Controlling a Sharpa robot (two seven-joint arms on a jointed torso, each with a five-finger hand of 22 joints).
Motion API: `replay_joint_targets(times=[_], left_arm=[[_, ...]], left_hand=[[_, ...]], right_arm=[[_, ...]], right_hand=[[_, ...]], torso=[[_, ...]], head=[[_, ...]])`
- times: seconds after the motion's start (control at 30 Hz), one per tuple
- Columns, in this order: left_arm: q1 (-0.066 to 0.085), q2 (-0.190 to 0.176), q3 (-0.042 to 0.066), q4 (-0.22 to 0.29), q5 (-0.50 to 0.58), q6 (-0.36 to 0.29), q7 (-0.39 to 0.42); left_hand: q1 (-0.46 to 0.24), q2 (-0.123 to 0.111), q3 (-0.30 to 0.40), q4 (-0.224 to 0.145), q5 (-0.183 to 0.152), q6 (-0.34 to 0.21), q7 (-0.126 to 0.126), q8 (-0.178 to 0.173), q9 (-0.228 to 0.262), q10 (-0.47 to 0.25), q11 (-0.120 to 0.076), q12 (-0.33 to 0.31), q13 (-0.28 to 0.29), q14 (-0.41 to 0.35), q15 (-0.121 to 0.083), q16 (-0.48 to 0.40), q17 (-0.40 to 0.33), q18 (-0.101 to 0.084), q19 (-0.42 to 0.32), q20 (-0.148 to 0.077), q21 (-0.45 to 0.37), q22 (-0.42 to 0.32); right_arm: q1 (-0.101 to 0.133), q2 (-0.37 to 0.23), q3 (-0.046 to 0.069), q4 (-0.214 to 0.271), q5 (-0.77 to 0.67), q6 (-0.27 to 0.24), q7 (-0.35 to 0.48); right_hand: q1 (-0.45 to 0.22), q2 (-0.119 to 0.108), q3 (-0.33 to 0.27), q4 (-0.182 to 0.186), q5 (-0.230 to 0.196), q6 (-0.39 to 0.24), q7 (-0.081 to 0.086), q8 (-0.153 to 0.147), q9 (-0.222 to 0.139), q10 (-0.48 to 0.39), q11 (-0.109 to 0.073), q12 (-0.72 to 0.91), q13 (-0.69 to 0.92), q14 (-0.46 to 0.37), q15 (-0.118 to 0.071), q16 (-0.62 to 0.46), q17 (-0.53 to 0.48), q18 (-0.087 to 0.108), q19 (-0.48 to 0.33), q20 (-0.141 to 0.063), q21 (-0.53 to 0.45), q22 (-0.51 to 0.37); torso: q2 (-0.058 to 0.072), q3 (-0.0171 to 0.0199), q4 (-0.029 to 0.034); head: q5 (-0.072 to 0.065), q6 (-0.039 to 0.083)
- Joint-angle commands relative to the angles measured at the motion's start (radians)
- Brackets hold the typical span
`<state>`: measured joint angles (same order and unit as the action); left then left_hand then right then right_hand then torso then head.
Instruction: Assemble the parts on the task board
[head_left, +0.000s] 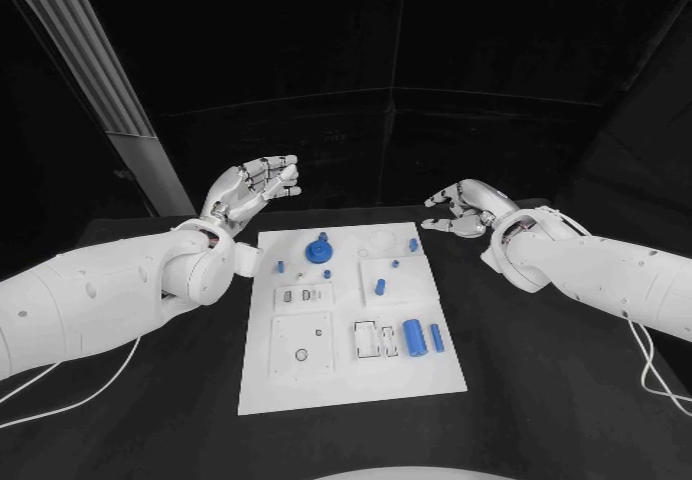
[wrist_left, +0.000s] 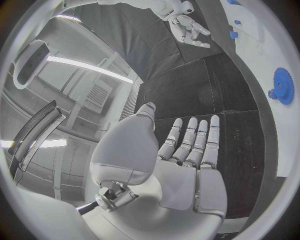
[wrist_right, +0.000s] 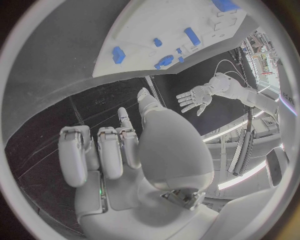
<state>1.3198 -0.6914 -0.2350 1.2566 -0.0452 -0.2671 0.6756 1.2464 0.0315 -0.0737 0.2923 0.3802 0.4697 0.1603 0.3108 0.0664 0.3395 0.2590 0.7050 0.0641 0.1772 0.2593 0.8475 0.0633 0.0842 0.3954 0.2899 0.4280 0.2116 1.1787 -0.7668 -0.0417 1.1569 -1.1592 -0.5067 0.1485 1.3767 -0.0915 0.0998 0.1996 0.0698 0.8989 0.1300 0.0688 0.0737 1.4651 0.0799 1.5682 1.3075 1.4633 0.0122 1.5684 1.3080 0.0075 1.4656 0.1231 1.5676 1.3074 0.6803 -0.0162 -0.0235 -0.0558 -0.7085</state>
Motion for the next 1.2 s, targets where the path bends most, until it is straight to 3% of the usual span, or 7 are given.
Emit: replay_joint_targets(times=[0.03,0.1,0.47,0.73,0.83,1.03,1.2], left_arm=[[0.0,-0.001,0.001,-0.001,-0.004,0.01,0.203],[0.0,-0.002,0.001,-0.001,-0.004,0.009,0.203],[-0.002,-0.006,0.001,-0.003,-0.004,0.009,0.203],[-0.002,-0.007,0.001,-0.004,-0.004,0.008,0.204],[-0.002,-0.007,0.001,-0.004,-0.004,0.008,0.203],[-0.002,-0.009,0.001,-0.003,-0.004,0.006,0.204],[-0.002,-0.01,0.001,-0.002,-0.004,0.006,0.204]], left_hand=[[0.002,0.011,-0.007,0.0,0.005,-0.008,0.133,0.007,0.0,-0.004,0.002,-0.002,0.0,-0.004,0.0,-0.002,0.002,0.005,-0.009,0.0,-0.002,-0.001],[0.002,0.011,-0.007,0.0,0.005,-0.008,0.133,0.007,0.0,-0.004,0.002,-0.002,0.0,-0.004,0.0,-0.002,0.002,0.005,-0.009,0.0,-0.002,-0.001],[0.002,0.011,-0.007,0.0,0.005,-0.008,0.133,0.007,0.0,-0.004,0.002,-0.002,0.0,-0.004,0.0,-0.002,0.002,0.005,-0.009,0.0,-0.002,-0.001],[0.003,0.012,-0.007,0.0,0.005,-0.01,0.133,0.007,-0.001,-0.004,0.002,-0.002,0.0,-0.004,0.0,-0.002,0.002,0.005,-0.01,0.0,-0.002,-0.002],[0.003,0.012,-0.007,0.0,0.005,-0.01,0.133,0.007,-0.001,-0.004,0.002,-0.002,0.0,-0.004,0.0,-0.002,0.002,0.005,-0.01,0.0,-0.002,-0.002],[0.003,0.012,-0.007,0.0,0.005,-0.01,0.133,0.007,-0.001,-0.004,0.002,-0.002,0.0,-0.004,0.0,-0.002,0.002,0.005,-0.01,0.0,-0.002,-0.002],[0.004,0.013,-0.007,0.0,0.006,-0.01,0.133,0.008,-0.001,-0.004,0.002,-0.002,0.0,-0.004,0.0,-0.002,0.002,0.005,-0.011,0.0,-0.003,-0.002]], right_arm=[[-0.013,0.015,0.0,-0.035,0.001,0.062,0.009],[-0.02,0.024,0.0,-0.052,-0.003,0.071,0.011],[-0.039,0.062,0.0,-0.108,-0.04,0.119,-0.01],[-0.04,0.077,0.0,-0.122,-0.05,0.131,-0.022],[-0.041,0.08,0.0,-0.124,-0.053,0.134,-0.025],[-0.041,0.088,0.0,-0.129,-0.056,0.138,-0.037],[-0.041,0.094,0.0,-0.131,-0.063,0.149,-0.052]], right_hand=[[0.013,0.001,-0.007,0.003,-0.007,-0.01,0.001,-0.004,-0.002,0.106,-0.01,0.003,0.263,0.107,-0.007,0.002,0.263,-0.007,0.105,-0.005,0.003,0.263],[0.014,0.0,-0.007,0.004,-0.007,-0.013,0.0,-0.004,-0.002,0.106,-0.01,0.003,0.263,0.107,-0.008,0.002,0.263,-0.007,0.105,-0.006,0.003,0.263],[0.02,-0.003,-0.009,0.009,-0.014,-0.02,-0.003,-0.003,-0.002,0.106,-0.014,0.003,0.263,0.107,-0.011,0.002,0.263,-0.007,0.105,-0.008,0.003,0.263],[0.021,-0.005,-0.01,0.01,-0.016,-0.021,-0.004,-0.002,-0.002,0.106,-0.014,0.003,0.263,0.107,-0.011,0.002,0.263,-0.007,0.105,-0.009,0.003,0.263],[0.023,-0.006,-0.01,0.011,-0.016,-0.021,-0.005,-0.002,-0.002,0.106,-0.015,0.003,0.263,0.107,-0.012,0.002,0.263,-0.007,0.105,-0.009,0.003,0.263],[0.032,-0.006,-0.01,0.014,-0.016,-0.031,-0.006,-0.003,-0.003,0.106,-0.017,0.003,0.263,0.107,-0.014,0.002,0.263,-0.007,0.105,-0.012,0.003,0.263],[0.055,-0.002,-0.002,0.01,-0.014,-0.031,-0.011,0.002,-0.002,0.106,-0.021,0.003,0.263,0.107,-0.017,0.002,0.263,-0.007,0.105,-0.015,0.003,0.263]], torso=[[0.002,-0.0007,0.003],[0.003,0.0004,0.003],[0.001,-0.0027,0.0013],[0.001,-0.0027,0.002],[0.002,-0.003,0.004],[0.0,-0.0028,0.0029],[0.001,-0.0029,0.0029]], head=[[-0.006,0.001],[-0.008,0.002],[-0.001,0.001],[0.0,-0.004],[0.001,0.001],[0.003,-0.005],[-0.003,-0.009]])
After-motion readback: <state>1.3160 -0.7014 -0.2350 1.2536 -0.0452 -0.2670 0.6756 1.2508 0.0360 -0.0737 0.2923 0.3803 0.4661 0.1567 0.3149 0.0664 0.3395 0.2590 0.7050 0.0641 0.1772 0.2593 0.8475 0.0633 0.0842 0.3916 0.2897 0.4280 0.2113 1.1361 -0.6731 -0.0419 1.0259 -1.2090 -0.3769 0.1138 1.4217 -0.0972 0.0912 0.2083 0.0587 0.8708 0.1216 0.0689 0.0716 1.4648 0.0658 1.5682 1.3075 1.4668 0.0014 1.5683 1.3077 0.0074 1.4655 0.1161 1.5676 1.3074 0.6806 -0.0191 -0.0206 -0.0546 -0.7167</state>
